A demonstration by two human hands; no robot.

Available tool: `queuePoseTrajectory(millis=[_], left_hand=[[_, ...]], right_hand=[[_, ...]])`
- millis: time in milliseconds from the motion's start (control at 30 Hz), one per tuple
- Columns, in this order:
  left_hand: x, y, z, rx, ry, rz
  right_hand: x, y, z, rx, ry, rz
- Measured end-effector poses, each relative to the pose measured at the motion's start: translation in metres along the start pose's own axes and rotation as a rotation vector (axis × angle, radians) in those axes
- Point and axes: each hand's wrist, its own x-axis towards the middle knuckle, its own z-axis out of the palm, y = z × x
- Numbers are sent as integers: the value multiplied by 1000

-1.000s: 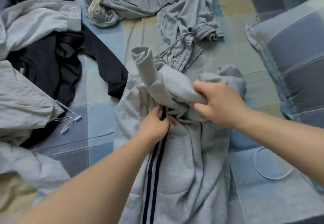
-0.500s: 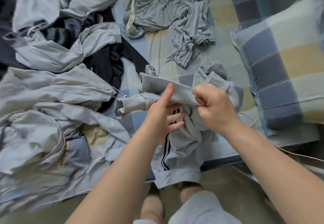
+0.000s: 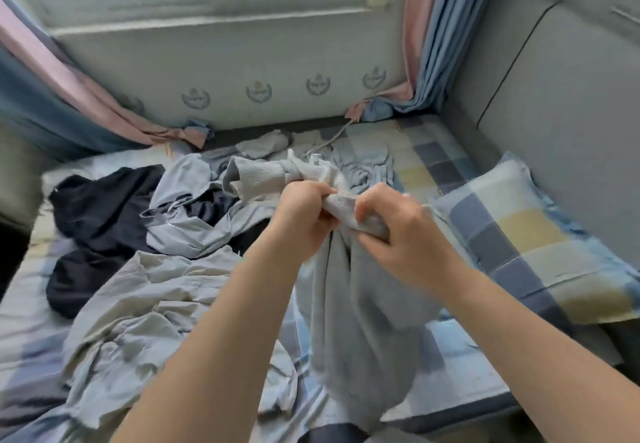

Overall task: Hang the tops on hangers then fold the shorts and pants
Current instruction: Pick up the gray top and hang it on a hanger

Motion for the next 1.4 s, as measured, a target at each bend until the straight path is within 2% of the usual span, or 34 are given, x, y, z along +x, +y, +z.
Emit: queuePoseTrajectory(millis=[200, 333, 400, 500, 567, 633, 767, 933, 1067, 1200, 1400], left_hand=[[-41, 95, 15, 322, -84, 298], [-66, 133, 10, 617, -64, 456], [-77, 146, 7, 711, -134, 525], [-85, 160, 5, 877, -226, 724], [-87, 164, 5, 971, -165, 849], [-85, 163, 3, 965, -88, 910], [-79, 156, 3, 739, 14, 941], [-72, 141, 10, 666, 80, 974], [-64, 126, 2, 600, 149, 939], [-54, 105, -9, 613, 202, 858], [-27, 90, -46, 599, 399, 710]], right_hand=[[56, -43, -53, 210, 58, -50], [83, -42, -85, 126, 195, -30], [94, -41, -97, 75, 187, -24], [106, -48, -98, -51, 130, -64], [110, -52, -92, -83, 129, -39], [111, -51, -86, 16, 118, 15], [102, -50, -72, 73, 32, 135], [81, -42, -35, 189, -69, 329], [55, -16, -3, 157, -158, 525], [28, 13, 11, 134, -169, 659], [14, 25, -16, 300, -8, 651]])
